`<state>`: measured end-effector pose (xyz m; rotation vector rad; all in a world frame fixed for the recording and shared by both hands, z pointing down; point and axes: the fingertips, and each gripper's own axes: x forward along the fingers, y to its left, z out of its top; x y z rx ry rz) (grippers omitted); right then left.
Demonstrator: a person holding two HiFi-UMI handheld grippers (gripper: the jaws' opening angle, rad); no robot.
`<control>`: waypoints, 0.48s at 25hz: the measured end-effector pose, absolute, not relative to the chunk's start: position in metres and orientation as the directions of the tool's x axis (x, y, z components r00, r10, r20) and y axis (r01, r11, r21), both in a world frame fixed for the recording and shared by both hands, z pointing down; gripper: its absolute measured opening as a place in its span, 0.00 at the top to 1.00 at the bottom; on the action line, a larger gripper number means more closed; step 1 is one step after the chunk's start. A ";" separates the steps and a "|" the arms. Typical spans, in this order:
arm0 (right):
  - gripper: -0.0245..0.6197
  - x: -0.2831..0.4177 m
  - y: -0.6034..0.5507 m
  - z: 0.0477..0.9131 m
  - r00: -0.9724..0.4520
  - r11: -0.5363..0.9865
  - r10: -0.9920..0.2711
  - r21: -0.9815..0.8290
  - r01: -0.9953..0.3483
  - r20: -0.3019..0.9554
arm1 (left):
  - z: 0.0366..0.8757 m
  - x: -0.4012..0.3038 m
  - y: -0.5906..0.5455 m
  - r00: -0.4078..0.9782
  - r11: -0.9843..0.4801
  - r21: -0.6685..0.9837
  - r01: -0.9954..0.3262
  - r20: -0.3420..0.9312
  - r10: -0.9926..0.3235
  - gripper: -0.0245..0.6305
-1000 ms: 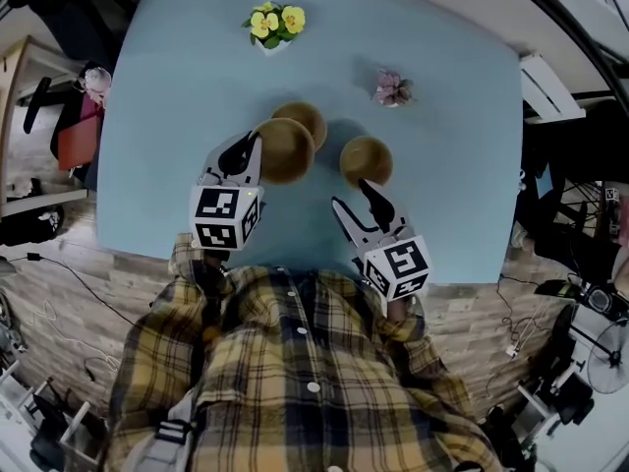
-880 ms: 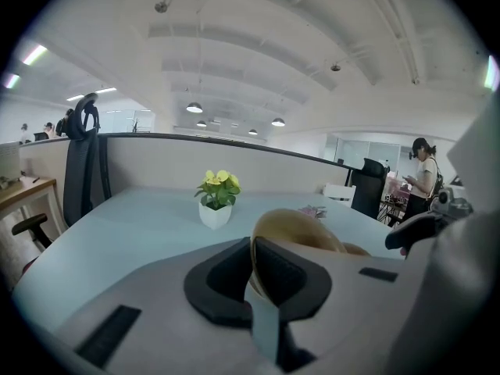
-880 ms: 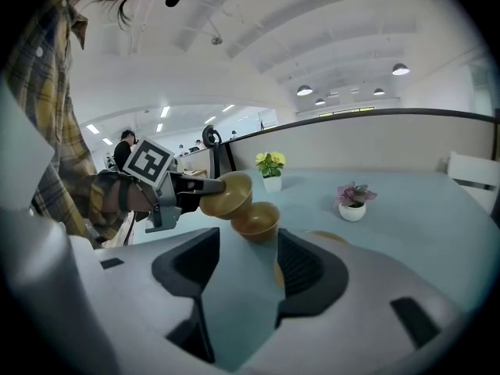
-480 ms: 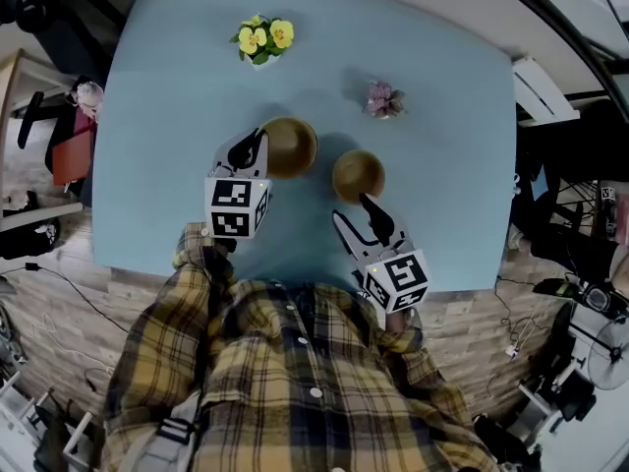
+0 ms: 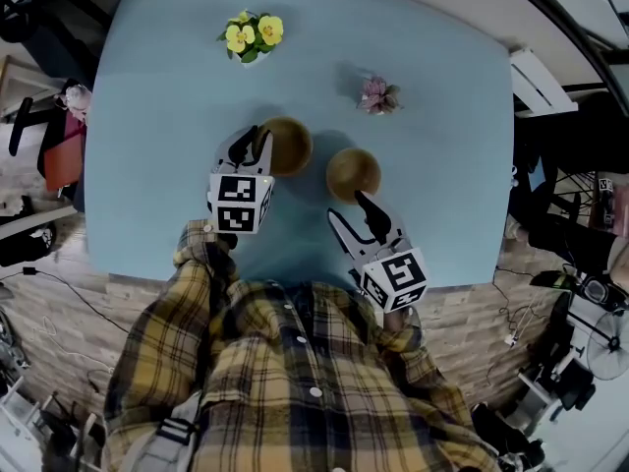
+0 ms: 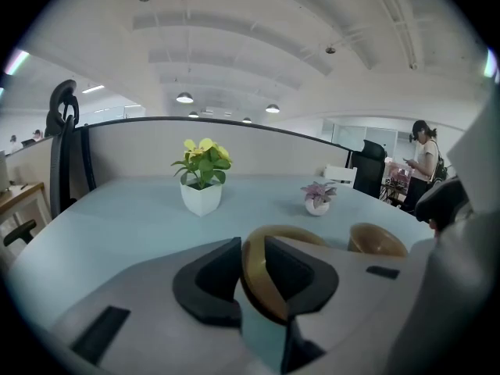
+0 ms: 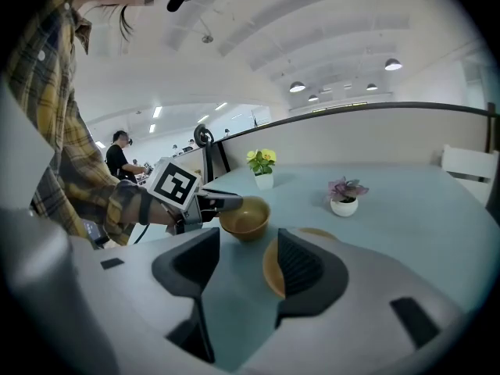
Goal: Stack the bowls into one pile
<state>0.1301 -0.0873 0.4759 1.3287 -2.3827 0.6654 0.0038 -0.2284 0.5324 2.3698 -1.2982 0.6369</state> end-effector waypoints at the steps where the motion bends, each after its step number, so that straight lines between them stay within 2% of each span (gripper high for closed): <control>1: 0.59 0.130 -0.088 0.476 -0.510 0.455 -0.703 -0.237 -0.858 0.496 | 0.533 0.003 -0.229 0.473 -0.513 0.092 -0.854 0.547 -0.691 0.82; 5: 0.59 0.130 -0.088 0.478 -0.508 0.454 -0.702 -0.237 -0.859 0.498 | 0.534 0.004 -0.229 0.464 -0.521 0.062 -0.852 0.550 -0.694 0.78; 12: 0.59 0.131 -0.089 0.478 -0.506 0.455 -0.706 -0.231 -0.860 0.496 | 0.528 0.002 -0.228 0.459 -0.523 0.038 -0.851 0.536 -0.708 0.76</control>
